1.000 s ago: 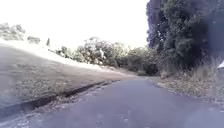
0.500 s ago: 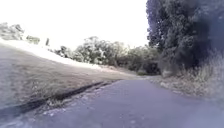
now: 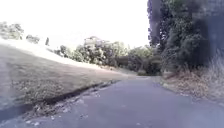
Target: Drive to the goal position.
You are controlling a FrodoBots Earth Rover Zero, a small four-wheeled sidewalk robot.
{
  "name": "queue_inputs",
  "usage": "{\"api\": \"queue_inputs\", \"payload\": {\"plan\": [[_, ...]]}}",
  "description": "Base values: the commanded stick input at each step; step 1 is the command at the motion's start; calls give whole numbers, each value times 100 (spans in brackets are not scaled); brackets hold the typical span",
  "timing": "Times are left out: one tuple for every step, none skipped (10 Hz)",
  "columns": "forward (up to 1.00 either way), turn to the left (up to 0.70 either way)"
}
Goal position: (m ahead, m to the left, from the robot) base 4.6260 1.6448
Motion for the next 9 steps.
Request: {"api": "queue_inputs", "payload": {"plan": [[70,0],[70,0],[70,0],[70,0],[70,0],[70,0],[70,0],[70,0],[70,0]]}}
